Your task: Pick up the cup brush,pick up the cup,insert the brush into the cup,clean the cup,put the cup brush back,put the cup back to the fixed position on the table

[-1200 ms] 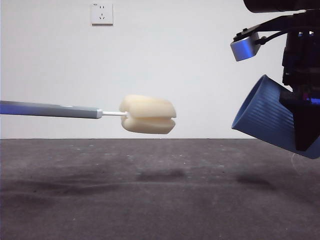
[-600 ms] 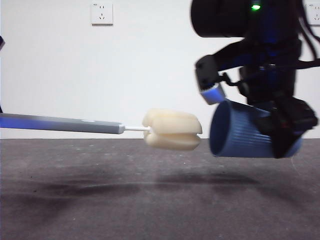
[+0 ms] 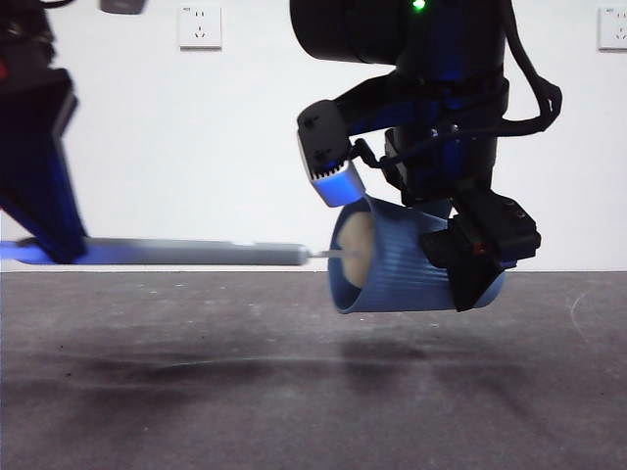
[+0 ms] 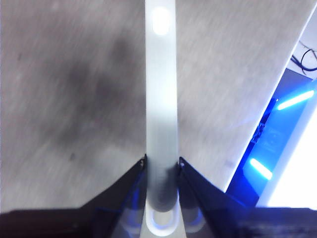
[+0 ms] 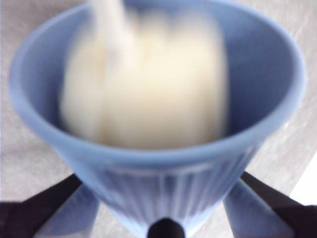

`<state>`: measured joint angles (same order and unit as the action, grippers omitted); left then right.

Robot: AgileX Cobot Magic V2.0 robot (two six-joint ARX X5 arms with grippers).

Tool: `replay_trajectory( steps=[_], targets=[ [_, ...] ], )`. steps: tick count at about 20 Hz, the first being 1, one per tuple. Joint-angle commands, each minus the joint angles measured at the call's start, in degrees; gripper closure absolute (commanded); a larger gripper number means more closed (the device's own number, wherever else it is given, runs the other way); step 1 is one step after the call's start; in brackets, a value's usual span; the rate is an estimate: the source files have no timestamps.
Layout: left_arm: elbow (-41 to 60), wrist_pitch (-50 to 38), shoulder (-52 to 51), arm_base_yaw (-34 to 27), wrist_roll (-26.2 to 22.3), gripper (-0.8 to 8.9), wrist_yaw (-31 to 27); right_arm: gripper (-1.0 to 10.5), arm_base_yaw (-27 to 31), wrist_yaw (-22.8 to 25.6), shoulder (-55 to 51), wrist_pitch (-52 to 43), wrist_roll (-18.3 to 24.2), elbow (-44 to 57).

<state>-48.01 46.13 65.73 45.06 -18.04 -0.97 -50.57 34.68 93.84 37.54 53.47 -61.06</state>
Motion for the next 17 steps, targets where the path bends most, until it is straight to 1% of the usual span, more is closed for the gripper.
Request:
replay_trajectory(
  steps=[1, 4, 7, 13, 15, 17],
  targets=[
    [-0.1, -3.3, 2.8, 1.5, 0.0, 8.22, 1.7, 9.6, -1.5, 0.2, 0.7, -1.3, 1.3, -0.2],
    [-0.2, -5.9, 4.9, 2.7, 1.0, 8.22, 1.8, 9.6, -3.2, -0.2, 0.7, -2.0, 1.7, -0.2],
    [-0.2, -5.0, 5.0, 2.7, 1.4, 8.22, 0.8, 9.6, -3.9, -0.1, 0.7, -2.2, 1.7, -0.2],
    [-0.2, 5.0, 4.5, 1.4, 1.5, 8.22, -2.6, 9.6, -3.7, 0.2, 0.7, -2.1, 1.5, -0.2],
    [-0.2, 7.1, 3.3, 0.4, 1.5, 8.22, -3.9, 9.6, -3.5, 0.2, 0.7, -2.1, 1.5, -0.2],
    [-0.2, 9.2, 1.2, -0.5, 1.5, 8.22, -3.9, 9.6, -3.5, 0.2, 0.7, -2.1, 1.4, -0.2]
  ],
)
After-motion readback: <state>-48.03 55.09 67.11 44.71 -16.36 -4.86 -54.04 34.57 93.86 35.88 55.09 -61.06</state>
